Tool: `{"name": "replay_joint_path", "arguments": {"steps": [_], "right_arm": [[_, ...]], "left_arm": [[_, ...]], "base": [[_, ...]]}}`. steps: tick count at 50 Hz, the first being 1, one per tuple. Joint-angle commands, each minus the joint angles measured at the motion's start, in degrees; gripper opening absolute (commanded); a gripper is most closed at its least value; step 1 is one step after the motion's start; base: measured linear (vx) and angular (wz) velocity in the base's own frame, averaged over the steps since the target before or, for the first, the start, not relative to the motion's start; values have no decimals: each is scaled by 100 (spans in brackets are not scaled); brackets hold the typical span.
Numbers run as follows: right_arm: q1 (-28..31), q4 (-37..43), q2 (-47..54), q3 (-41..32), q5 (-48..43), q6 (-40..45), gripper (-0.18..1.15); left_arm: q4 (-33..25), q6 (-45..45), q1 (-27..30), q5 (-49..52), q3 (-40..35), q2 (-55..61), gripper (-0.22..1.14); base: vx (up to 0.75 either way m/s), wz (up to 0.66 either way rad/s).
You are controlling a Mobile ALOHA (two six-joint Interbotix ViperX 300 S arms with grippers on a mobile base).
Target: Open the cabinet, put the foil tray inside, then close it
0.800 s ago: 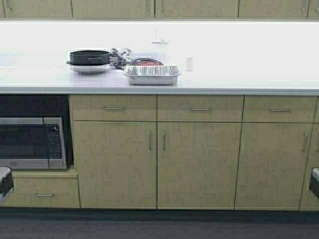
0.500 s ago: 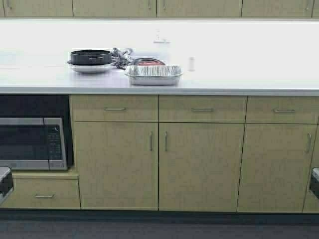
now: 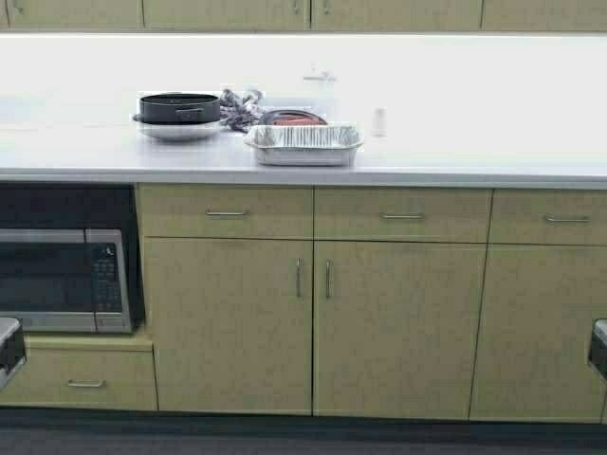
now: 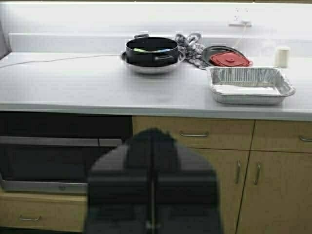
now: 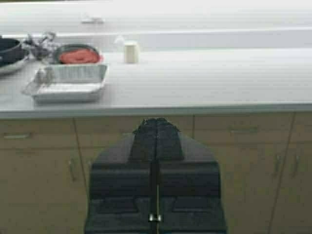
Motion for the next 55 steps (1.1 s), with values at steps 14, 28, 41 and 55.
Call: {"name": "replay_joint_path", "arguments": {"steps": [14,28,41,55], "right_arm": [[18,-9,176,-62,-26,9,6],[18,-9,-18,-26,-35,0,6],[18,-9,-246,26,-35,-9,6],[18,-35,-299,0,0,0,6]], "left_arm": [[35,-35,9,-62,-97,167,3],[62,-272,9,-141,-149,264,3],[88,-299,9,-211,-176,281,3],[97,-290,9,-202,-79,114,3]], "base": [[27,-1],[34,-2],[38,4],[43,6]]}}
